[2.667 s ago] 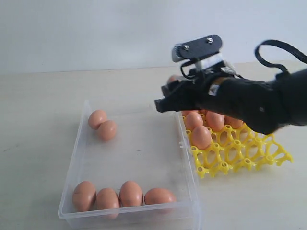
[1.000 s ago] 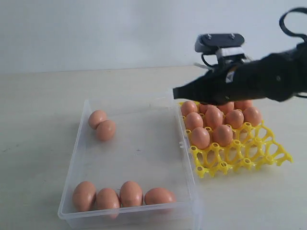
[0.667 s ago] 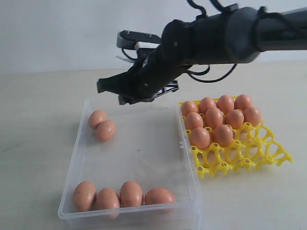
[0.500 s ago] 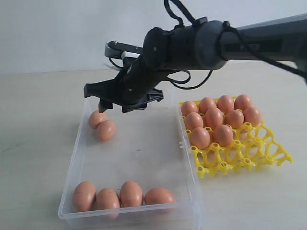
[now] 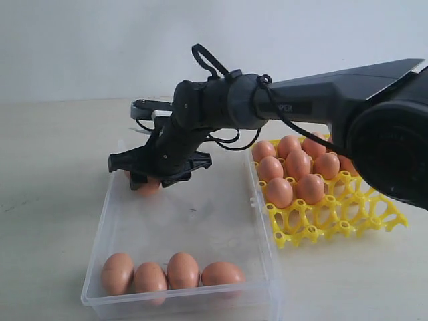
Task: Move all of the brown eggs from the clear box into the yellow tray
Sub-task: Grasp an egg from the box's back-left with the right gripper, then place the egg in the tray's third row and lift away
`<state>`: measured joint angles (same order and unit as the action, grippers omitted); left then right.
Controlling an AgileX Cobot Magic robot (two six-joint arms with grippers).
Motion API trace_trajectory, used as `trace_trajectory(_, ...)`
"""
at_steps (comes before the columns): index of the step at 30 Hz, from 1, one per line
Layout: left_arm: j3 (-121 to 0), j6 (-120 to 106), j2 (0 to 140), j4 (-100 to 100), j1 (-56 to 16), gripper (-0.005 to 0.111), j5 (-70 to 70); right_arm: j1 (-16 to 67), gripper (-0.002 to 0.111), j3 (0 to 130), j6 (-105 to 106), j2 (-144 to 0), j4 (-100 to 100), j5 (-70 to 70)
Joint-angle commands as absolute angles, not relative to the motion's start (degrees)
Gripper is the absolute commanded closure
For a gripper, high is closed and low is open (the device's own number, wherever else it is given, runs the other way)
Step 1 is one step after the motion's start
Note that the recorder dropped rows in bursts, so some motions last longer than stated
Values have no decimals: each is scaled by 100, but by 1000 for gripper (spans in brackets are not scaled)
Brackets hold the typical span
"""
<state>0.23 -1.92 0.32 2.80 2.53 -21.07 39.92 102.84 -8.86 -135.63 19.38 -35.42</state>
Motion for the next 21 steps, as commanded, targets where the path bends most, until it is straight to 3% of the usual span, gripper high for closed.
trace_trajectory(1,0,-159,0,311,224,107,-2027,3989,108,10148,-664,-13112,1515,-3091)
trace_trajectory(9,0,-159,0,311,224,107,-2027,3736,108,6821,-381,-10910,483,406)
trace_trajectory(21,0,-159,0,311,224,107,-2027,2570,108,3651,832,-9079,742,1928)
